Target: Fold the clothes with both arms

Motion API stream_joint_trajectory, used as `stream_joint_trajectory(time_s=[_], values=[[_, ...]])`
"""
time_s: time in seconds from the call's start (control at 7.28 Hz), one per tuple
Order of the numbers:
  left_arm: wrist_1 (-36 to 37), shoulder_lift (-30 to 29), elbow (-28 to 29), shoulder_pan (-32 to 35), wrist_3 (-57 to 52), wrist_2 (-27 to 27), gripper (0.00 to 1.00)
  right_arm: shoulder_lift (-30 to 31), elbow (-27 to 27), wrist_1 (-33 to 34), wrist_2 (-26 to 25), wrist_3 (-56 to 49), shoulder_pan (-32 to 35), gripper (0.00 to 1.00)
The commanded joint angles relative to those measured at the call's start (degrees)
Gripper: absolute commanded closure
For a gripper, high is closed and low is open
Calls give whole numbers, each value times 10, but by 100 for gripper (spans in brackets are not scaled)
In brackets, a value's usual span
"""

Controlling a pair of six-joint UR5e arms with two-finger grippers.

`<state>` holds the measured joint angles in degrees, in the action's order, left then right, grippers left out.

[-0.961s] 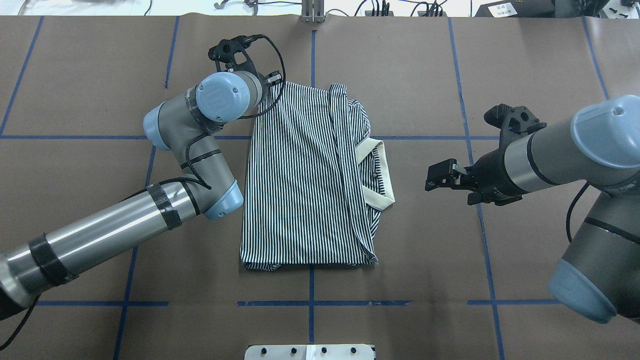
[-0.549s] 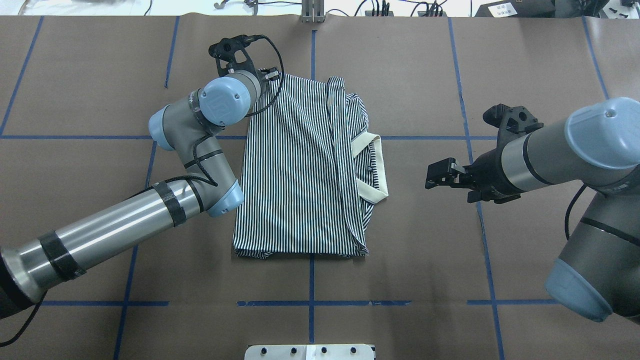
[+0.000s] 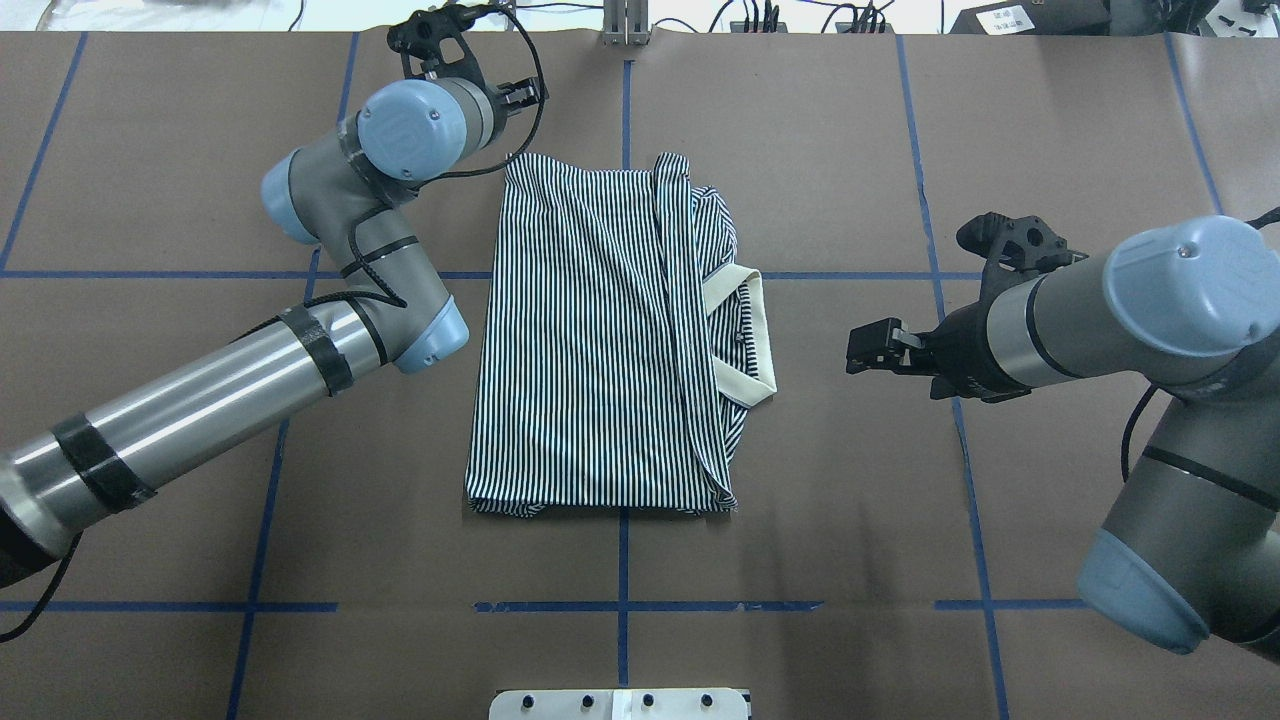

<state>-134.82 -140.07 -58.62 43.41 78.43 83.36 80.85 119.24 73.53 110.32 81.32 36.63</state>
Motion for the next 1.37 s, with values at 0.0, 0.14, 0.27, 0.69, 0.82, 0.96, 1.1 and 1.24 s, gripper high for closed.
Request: stream_joint_trajectory(time_s=[0.0,0.14,0.27,0.69,0.82,0.96,1.1,1.24], values=[[57,23,-50,12,-1,87,0,-35,-31,6,-72,-1,-53,0],[102,70,-125,12,-6,108,0,-73,-57,39,-84,-5,-66,0],[152,106,-200,12,-55,136,0,-136,-76,120,-108,-8,-84,0],[195,168,-302,12,-71,137,0,-252,-153,216,-174,-19,-154,0],[195,169,-302,12,-71,138,0,-283,-180,258,-172,-31,-163,0],[195,170,-302,12,-71,138,0,-304,-199,295,-171,-89,-167,0],[194,170,-302,12,-71,138,0,-301,-207,305,-167,-144,-167,0],[194,170,-302,11,-70,138,0,-299,-211,305,-166,-177,-167,0]])
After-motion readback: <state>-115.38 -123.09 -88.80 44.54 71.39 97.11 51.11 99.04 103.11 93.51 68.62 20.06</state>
